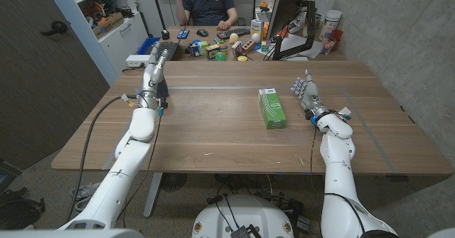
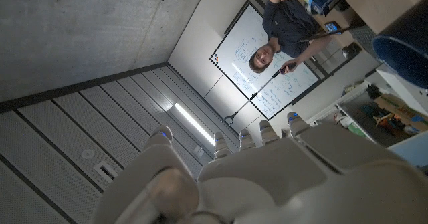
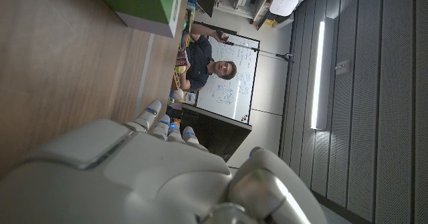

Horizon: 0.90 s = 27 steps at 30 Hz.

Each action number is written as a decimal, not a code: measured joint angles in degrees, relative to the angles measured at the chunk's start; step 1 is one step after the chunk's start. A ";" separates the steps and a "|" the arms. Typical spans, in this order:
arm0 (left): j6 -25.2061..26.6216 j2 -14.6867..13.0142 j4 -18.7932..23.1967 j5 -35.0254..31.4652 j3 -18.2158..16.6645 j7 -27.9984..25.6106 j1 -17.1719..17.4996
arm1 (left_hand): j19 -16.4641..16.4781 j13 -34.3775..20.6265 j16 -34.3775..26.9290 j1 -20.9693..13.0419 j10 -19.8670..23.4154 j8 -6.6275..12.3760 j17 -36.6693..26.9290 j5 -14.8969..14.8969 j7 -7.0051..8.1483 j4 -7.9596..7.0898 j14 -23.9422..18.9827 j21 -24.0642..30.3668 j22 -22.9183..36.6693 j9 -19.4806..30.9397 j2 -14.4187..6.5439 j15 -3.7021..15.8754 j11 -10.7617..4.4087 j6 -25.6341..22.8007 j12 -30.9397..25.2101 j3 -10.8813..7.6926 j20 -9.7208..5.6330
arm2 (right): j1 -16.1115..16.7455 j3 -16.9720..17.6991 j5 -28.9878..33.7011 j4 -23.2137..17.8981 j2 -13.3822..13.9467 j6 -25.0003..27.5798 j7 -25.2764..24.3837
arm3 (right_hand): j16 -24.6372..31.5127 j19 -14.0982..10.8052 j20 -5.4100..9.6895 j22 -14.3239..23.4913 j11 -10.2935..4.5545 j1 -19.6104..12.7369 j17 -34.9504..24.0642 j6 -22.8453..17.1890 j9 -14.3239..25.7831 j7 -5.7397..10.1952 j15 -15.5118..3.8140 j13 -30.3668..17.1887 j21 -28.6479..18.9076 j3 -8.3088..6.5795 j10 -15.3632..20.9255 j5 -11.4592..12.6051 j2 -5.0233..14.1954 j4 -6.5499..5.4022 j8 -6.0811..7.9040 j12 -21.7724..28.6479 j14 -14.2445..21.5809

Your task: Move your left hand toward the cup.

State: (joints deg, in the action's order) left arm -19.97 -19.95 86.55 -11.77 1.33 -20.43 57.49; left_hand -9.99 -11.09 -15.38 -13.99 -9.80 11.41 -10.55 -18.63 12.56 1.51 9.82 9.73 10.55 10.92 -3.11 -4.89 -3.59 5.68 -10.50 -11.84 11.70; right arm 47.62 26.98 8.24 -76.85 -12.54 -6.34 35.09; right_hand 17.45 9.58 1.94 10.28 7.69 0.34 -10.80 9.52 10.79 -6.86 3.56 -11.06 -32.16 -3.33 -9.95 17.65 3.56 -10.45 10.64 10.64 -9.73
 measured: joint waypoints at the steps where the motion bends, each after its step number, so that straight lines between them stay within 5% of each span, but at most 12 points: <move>1: 1.00 -0.27 0.20 -2.69 0.12 -2.37 0.07 | 0.00 0.00 0.01 0.00 -0.09 0.00 0.00 0.00 -0.07 0.00 0.00 0.00 0.00 0.00 0.00 0.00 -0.09 0.08 0.17 0.00 0.00 | -0.02 0.07 0.16 -0.02 -0.07 0.02 0.09 | 0.00 0.00 0.00 0.00 0.00 0.00 0.00 0.00 0.00 0.00 0.00 0.00 0.00 0.09 0.00 0.00 0.00 -0.09 0.00 0.00 0.00; 11: 11.23 -4.16 3.08 -18.69 2.74 -15.56 0.35 | 0.03 0.00 0.57 -1.01 -0.09 -0.62 -0.27 0.63 -0.16 0.64 0.03 0.14 -0.01 0.01 1.01 -0.56 -0.09 2.91 0.18 0.64 0.42 | -0.40 1.53 2.20 -0.66 -1.62 0.21 1.26 | 0.00 0.00 0.00 0.00 -0.01 0.00 0.00 0.00 0.00 0.00 0.00 0.00 0.00 0.17 0.00 0.00 0.00 -0.17 0.00 0.00 0.00; 27: 28.82 -7.72 0.38 -33.49 7.79 -21.22 -6.02 | 0.03 -0.26 0.79 -3.55 0.11 -1.05 -0.26 0.84 -0.07 3.43 0.00 0.68 -0.16 0.43 3.55 -3.49 0.15 4.16 -0.02 1.36 0.42 | -0.51 2.34 4.06 -1.24 -2.84 0.30 1.90 | 0.00 0.00 0.00 -0.01 -0.01 0.00 0.01 0.00 -0.01 0.00 0.00 0.01 0.38 0.16 0.01 0.00 0.00 -0.16 0.00 0.00 0.00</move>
State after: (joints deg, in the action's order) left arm 8.86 -27.67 86.94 -45.26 9.12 -41.65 51.47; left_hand -9.96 -11.35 -14.59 -17.54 -9.69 10.36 -10.81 -17.79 12.49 4.95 9.83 10.41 10.39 11.35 0.44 -8.38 -3.44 9.84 -10.51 -10.48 12.11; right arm 47.11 29.32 12.30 -78.09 -15.38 -6.03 36.99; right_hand 17.45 9.58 1.94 10.27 7.68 0.34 -10.79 9.52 10.79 -6.85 3.56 -11.05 -31.77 -3.17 -9.94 17.65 3.57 -10.61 10.64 10.64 -9.73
